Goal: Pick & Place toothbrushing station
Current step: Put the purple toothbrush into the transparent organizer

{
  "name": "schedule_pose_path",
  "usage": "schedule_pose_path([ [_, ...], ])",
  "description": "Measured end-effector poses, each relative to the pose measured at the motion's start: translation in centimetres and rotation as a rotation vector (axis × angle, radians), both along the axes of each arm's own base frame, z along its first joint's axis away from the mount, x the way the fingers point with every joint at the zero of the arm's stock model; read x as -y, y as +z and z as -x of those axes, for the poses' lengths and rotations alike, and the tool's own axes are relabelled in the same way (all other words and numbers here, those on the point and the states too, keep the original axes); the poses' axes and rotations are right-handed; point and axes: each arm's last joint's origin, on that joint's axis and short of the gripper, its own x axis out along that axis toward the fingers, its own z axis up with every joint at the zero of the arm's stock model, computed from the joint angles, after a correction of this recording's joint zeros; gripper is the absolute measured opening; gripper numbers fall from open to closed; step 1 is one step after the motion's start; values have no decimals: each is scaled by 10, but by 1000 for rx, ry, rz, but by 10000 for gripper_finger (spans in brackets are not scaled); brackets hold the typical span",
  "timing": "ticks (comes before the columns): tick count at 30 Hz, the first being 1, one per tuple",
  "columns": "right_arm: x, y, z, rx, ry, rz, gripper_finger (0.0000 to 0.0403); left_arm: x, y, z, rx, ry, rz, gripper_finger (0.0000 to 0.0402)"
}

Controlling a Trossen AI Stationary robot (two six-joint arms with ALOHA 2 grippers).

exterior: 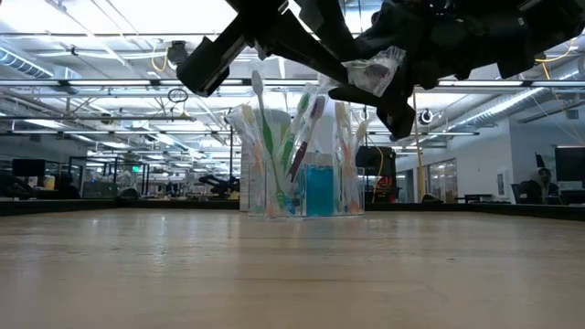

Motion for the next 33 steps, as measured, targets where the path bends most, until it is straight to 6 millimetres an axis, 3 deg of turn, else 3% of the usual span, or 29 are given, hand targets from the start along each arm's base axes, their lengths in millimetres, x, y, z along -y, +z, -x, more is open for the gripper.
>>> schedule_pose_path([
  [9, 1, -1, -1, 12, -13, 47, 156, 1, 5, -5, 52, -48, -40, 21],
  [19, 1, 2, -2, 57, -2, 86, 49, 2, 6, -5, 69, -21, 4, 22],
  [23, 0, 3, -2, 60, 4, 83, 25, 3, 7, -6, 93, -15, 15, 25],
  [27, 0, 4, -3, 64, 30, 77, 21, 3, 8, -6, 127, 54, 45, 56],
  [33, 1, -3, -1, 16, 25, 105, 17, 2, 11, -7, 179, 140, 163, 138],
])
